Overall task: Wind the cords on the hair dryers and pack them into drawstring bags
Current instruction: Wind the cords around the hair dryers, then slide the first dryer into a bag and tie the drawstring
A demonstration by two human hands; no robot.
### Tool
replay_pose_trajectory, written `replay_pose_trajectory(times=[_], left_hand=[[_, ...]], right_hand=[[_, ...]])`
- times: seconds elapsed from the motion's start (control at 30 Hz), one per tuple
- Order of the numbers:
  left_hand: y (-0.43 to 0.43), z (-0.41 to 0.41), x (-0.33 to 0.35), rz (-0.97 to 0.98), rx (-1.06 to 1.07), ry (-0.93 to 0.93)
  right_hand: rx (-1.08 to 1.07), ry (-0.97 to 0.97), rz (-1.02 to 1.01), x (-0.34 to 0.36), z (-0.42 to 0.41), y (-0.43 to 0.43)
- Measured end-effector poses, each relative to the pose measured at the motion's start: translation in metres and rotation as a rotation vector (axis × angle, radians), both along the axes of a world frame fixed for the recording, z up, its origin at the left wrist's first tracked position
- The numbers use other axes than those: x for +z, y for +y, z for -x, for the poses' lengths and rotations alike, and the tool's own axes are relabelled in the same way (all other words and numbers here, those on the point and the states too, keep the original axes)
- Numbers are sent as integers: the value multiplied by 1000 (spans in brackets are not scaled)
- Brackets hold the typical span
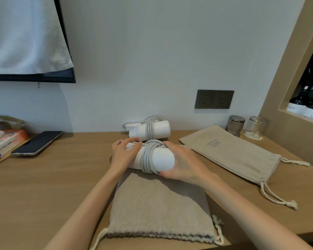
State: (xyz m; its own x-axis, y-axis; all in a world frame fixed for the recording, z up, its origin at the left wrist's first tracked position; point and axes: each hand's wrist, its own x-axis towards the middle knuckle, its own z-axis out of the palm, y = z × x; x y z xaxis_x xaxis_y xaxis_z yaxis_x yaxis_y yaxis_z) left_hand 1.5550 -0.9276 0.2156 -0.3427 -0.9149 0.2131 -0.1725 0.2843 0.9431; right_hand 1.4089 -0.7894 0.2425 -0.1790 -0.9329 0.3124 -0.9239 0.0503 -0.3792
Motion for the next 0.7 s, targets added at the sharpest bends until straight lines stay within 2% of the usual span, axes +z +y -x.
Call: replay_pose_trajectory(times=[0.1, 0.3, 0.5, 0.7], left_hand=[[3, 0, 4, 0, -3, 3], [31, 30, 39, 84, -83, 150], [71, 113, 71, 184, -226, 121], [122, 205, 68, 149, -443, 107]], right_hand=[[8, 36, 47, 0, 3, 5], [-69, 151, 154, 24, 32, 35], [-259, 187, 224, 39, 88, 95], [-436, 163, 221, 34, 145, 168]])
